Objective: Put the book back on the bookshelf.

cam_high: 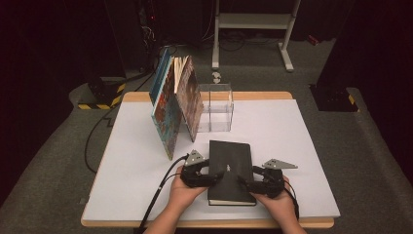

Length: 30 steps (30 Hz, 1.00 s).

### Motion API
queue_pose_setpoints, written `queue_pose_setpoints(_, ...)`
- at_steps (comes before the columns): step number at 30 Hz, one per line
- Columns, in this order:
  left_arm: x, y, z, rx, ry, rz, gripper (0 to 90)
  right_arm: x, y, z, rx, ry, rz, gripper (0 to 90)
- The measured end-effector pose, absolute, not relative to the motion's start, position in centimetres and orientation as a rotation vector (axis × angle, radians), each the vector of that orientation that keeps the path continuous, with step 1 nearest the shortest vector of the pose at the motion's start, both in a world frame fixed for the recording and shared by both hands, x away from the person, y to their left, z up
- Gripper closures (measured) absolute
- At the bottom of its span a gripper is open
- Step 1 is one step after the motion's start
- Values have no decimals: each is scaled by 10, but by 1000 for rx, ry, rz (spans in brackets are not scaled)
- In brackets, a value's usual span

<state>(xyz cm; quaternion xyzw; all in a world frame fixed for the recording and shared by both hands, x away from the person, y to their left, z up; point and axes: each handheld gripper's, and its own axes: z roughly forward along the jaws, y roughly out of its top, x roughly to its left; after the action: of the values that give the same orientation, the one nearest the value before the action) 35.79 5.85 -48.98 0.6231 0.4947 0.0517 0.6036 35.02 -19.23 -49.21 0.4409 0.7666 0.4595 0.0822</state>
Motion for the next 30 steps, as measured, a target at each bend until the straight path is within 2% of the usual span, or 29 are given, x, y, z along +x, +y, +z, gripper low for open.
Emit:
queue_pose_setpoints(8,365,65,-483,1391,1140,121,329,349,-193,-491,1312,2286,1386,192)
queue_pose_setpoints(30,376,67,-480,1424,1073,56,476,347,-194,-490,1296,2288,1403,192)
